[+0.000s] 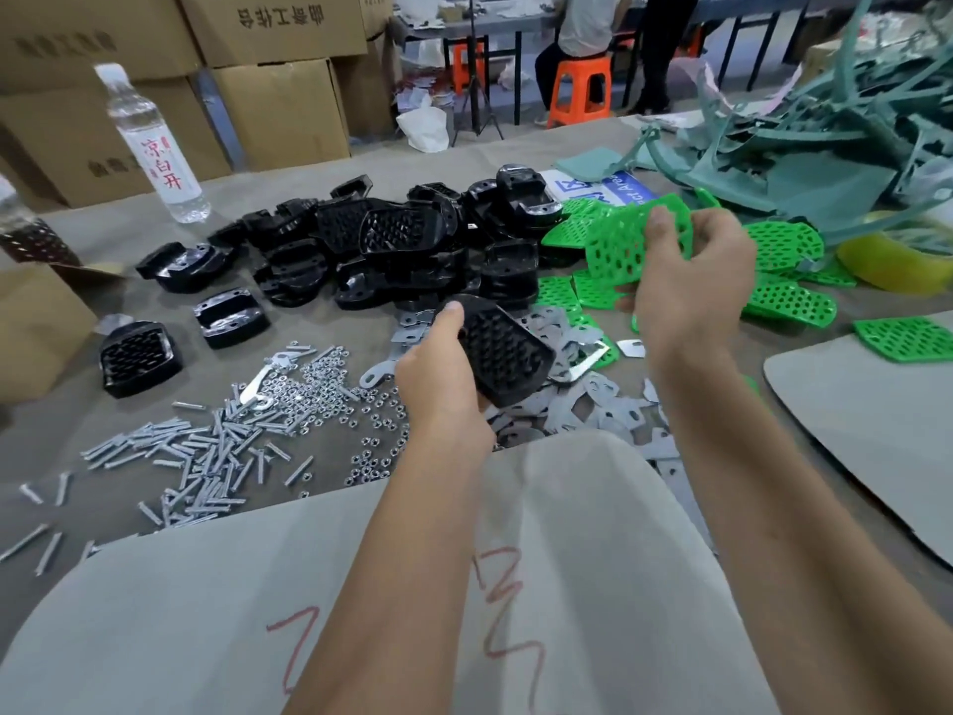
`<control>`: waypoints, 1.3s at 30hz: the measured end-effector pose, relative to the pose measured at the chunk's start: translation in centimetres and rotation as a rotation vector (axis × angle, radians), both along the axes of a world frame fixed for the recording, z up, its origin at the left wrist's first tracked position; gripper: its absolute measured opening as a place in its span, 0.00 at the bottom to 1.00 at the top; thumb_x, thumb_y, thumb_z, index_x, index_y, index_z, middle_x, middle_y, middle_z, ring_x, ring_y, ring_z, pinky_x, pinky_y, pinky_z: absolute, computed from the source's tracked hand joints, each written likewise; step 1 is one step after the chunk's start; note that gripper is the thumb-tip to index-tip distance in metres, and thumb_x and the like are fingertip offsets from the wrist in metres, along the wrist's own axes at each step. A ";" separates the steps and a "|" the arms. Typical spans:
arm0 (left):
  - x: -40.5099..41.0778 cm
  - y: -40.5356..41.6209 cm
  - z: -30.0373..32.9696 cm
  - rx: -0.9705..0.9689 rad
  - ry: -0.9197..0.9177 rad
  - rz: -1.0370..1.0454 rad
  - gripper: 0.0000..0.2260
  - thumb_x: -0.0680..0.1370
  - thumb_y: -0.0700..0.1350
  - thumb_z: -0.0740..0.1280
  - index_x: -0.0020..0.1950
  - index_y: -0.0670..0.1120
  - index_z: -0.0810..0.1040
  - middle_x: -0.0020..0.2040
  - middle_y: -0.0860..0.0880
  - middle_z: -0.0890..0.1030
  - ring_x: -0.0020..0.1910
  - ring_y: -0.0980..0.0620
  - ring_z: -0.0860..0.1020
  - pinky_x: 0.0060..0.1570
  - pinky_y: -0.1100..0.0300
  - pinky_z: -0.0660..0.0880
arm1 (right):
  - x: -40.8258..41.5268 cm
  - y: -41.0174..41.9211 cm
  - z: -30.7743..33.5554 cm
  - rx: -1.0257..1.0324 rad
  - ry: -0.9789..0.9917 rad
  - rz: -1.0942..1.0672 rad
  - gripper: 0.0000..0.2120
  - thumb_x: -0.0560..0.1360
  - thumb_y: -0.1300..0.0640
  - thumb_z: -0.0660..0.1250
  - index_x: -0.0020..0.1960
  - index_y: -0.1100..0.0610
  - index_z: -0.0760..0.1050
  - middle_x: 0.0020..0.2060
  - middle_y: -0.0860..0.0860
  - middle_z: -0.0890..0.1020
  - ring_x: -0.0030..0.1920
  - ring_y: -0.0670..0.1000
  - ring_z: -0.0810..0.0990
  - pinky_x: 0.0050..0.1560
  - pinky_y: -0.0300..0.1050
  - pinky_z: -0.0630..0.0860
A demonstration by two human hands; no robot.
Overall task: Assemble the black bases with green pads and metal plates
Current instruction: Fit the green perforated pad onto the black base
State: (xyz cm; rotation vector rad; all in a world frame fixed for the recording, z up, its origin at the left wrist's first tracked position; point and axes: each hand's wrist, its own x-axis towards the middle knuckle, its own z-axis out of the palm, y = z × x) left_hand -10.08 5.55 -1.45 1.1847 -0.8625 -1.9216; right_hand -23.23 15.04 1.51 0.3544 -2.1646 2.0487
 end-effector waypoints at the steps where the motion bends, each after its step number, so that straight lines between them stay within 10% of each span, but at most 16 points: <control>1: 0.8 -0.6 -0.1 0.007 0.022 -0.001 0.07 0.78 0.50 0.73 0.48 0.47 0.80 0.48 0.47 0.85 0.46 0.46 0.84 0.44 0.51 0.85 | 1.4 -1.0 0.1 -0.149 -0.116 0.108 0.11 0.85 0.50 0.63 0.52 0.58 0.73 0.40 0.56 0.84 0.34 0.56 0.85 0.34 0.53 0.83; 4: 3.8 -2.3 -0.2 -0.027 0.052 0.006 0.08 0.80 0.44 0.71 0.57 0.42 0.81 0.51 0.42 0.86 0.45 0.46 0.85 0.33 0.58 0.81 | 6.8 -4.5 -0.1 -0.447 -0.441 0.482 0.10 0.88 0.53 0.58 0.51 0.58 0.70 0.31 0.54 0.83 0.25 0.53 0.81 0.22 0.41 0.73; 10: 9.6 -4.7 -1.1 -0.227 -0.023 0.039 0.05 0.78 0.38 0.70 0.48 0.37 0.82 0.47 0.36 0.86 0.44 0.39 0.86 0.39 0.50 0.84 | 12.7 -7.6 -4.6 -0.385 -0.441 0.826 0.03 0.86 0.62 0.59 0.57 0.61 0.70 0.40 0.59 0.86 0.32 0.57 0.84 0.31 0.44 0.81; 24: 11.5 -5.6 -1.9 -0.210 0.203 -0.193 0.07 0.82 0.35 0.62 0.53 0.37 0.80 0.47 0.40 0.87 0.37 0.48 0.85 0.31 0.61 0.81 | 13.0 -7.3 -5.8 -0.416 -0.237 0.897 0.02 0.85 0.61 0.62 0.56 0.59 0.71 0.45 0.57 0.87 0.36 0.56 0.87 0.38 0.42 0.84; 39: 10.9 -6.7 -2.0 -0.277 0.189 -0.145 0.13 0.78 0.32 0.59 0.56 0.43 0.79 0.53 0.36 0.86 0.47 0.38 0.87 0.43 0.45 0.84 | 12.1 -7.0 -5.5 -0.377 -0.149 0.767 0.09 0.83 0.66 0.65 0.61 0.58 0.72 0.45 0.60 0.85 0.30 0.57 0.82 0.26 0.44 0.76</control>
